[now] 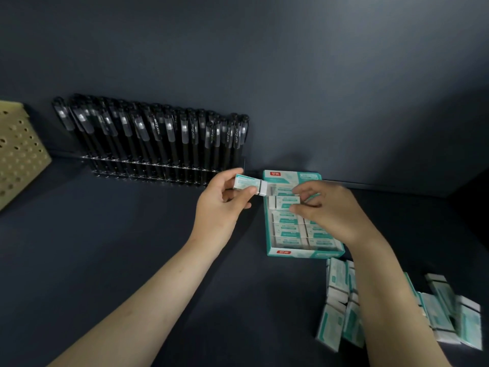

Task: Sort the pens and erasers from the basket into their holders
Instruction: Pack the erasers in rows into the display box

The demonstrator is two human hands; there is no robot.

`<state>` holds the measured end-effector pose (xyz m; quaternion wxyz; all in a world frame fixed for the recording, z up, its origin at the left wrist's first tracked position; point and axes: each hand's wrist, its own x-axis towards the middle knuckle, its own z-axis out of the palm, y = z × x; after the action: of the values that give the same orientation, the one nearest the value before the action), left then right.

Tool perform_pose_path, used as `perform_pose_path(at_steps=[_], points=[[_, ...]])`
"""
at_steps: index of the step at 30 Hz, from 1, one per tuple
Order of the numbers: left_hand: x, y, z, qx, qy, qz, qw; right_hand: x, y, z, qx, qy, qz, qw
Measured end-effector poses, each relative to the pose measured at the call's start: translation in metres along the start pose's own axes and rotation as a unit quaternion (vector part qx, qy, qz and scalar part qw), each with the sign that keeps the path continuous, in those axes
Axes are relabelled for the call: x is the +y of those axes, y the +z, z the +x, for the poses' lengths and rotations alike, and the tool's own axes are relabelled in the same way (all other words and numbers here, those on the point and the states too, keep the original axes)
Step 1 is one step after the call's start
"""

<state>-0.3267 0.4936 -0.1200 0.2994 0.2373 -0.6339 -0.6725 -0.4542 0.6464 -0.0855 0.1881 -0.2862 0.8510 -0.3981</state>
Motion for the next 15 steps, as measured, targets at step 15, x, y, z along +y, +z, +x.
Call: perform_pose_path(at_steps=[15], points=[[-0.001, 0.006, -0.004, -0.033, -0.033, -0.091, 0.995, 0.001, 0.003, -0.002, 0.061, -0.042, 0.024, 0.997]])
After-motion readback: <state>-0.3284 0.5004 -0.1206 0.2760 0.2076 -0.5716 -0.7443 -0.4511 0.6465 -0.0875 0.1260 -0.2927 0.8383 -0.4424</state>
